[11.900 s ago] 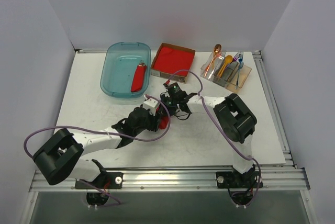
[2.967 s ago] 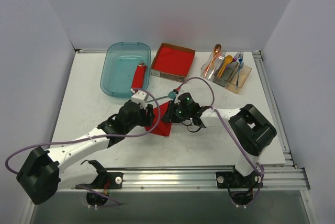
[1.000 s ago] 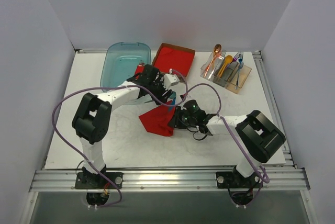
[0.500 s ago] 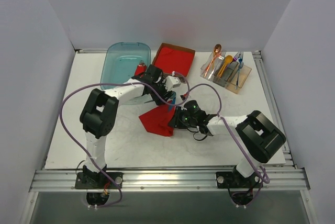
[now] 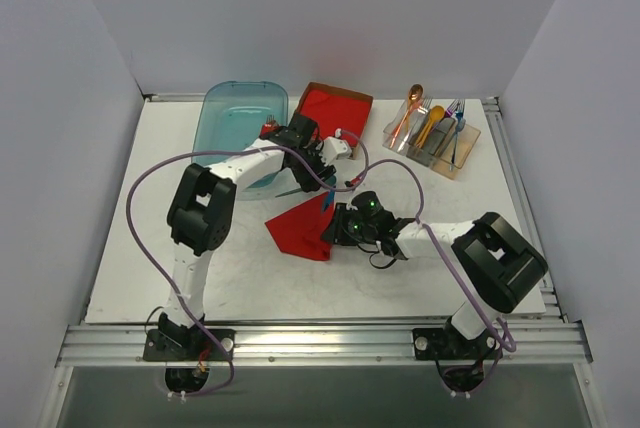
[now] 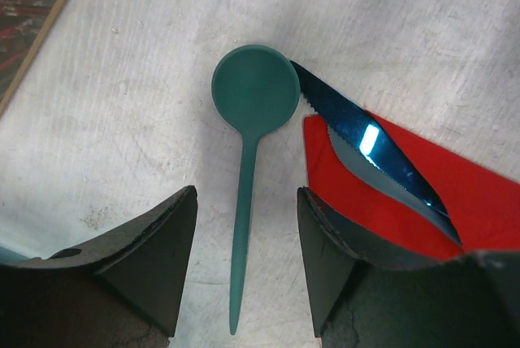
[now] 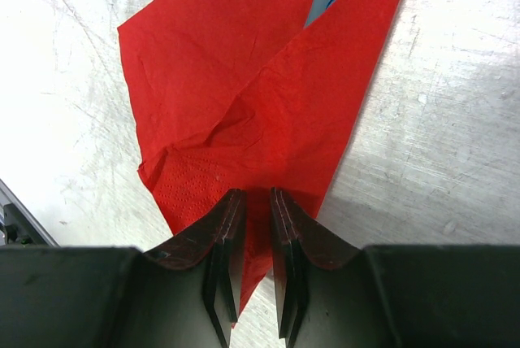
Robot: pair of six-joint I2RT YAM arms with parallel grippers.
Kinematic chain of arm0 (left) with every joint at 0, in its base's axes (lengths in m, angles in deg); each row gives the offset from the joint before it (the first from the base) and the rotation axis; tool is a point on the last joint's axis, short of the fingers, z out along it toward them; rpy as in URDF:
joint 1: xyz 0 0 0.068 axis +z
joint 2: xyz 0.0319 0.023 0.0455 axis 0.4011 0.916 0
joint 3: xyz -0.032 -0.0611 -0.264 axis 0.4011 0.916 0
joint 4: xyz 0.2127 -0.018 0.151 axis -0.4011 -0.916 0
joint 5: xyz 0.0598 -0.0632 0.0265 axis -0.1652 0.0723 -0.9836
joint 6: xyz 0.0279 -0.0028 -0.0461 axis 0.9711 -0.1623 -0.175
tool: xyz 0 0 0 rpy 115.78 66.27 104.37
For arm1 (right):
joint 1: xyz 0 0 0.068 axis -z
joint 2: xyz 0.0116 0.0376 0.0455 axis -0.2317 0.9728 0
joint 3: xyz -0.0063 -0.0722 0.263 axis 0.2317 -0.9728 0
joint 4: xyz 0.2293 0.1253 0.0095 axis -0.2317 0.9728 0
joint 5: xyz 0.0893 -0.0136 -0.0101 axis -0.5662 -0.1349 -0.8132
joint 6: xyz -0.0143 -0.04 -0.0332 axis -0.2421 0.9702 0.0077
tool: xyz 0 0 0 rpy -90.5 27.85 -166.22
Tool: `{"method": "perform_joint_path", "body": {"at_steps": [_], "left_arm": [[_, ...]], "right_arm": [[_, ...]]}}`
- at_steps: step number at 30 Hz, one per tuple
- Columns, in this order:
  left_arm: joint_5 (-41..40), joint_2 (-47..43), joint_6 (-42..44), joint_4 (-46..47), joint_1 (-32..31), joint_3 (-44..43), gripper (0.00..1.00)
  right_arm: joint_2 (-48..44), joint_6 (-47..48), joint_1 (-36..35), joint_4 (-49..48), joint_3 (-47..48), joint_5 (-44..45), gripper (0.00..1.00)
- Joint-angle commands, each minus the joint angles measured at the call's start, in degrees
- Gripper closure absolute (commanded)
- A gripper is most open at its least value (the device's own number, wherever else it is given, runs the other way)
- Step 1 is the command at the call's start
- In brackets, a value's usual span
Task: Place the utensils on the paper napkin and roll it up
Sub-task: Pick up the utensils from the center of the board.
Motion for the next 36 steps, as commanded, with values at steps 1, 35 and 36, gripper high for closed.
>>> {"method": "perform_joint_path", "body": {"at_steps": [1,35,36], "left_arm": [[-0.4,1.4,1.8,-4.5,0.0,-3.2,0.39],[-3.0,5.7,-4.8,-5.5,-0.8,-7.0,0.96],[-3.2,5.6,-5.1,-5.4,-0.8,-7.0,0.97]], "right_arm": [[-2.8,0.2,0.0,-0.5,0.0,0.2,0.8],[-2.8,-0.2,-0.1,-1.5,-0.5,0.5,0.81],[-2.8,-0.1,0.0,-1.6,-0.5,0.5,0.81]]}}
